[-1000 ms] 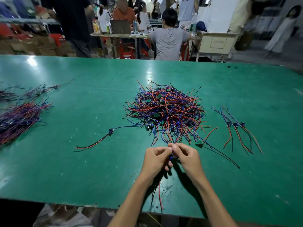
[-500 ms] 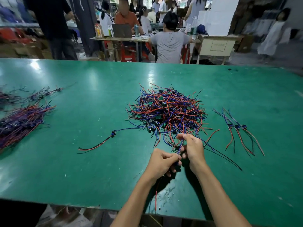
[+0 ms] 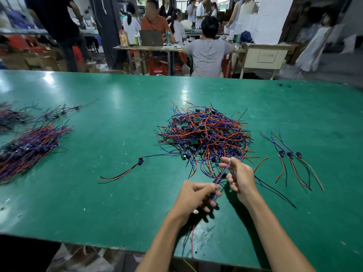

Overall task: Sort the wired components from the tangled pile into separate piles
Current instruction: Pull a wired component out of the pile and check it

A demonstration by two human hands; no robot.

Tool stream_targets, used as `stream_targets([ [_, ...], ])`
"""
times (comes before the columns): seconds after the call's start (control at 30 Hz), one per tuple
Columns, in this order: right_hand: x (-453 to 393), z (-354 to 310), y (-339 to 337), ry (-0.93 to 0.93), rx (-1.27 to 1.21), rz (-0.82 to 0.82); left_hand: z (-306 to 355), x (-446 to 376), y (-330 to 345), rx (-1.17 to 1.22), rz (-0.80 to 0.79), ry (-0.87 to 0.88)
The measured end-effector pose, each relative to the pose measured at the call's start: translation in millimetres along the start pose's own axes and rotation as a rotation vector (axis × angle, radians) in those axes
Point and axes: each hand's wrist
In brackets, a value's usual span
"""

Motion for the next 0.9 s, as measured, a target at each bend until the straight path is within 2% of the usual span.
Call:
stream_targets([
  [0.07, 8, 5, -7, -0.154, 0.115, 0.016, 4, -1, -2, 0.188, 0.036, 0.002],
  [0.13, 20, 15, -12, -0.440, 0.366, 0.054, 8, -3, -2, 0.330, 0.084, 0.003],
  [0.2, 36, 30, -13, -0.638, 0.520, -0.046, 9, -5, 2, 0.446, 0.144, 0.005],
  [0.27, 51, 39, -10, -0.707, 0.531, -0.152, 10, -6, 6, 0.559, 0.201, 0.006],
  [0.33, 61, 40, -6, -0.739, 0.461, -0.159, 12, -7, 9, 0.631, 0.245, 0.007],
  [0.57, 70, 33, 1, -0.470, 0.102, -0.068, 9, -1, 9, 0.704, 0.289, 0.023],
  [0.7, 70, 28, 9, -0.164, -0.197, 0.006, 4, 2, 13, 0.724, 0.369, 0.044],
  [0.9, 57, 15, 0, -0.151, -0.194, 0.078, 2, 0, -12, 0.719, 0.528, 0.095],
])
Point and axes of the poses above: each hand's wrist, its own x-axis away from the middle knuckle, its own y-axis out of the palm, z = x × y, and after that the axes turned 9 degrees about z, right-handed
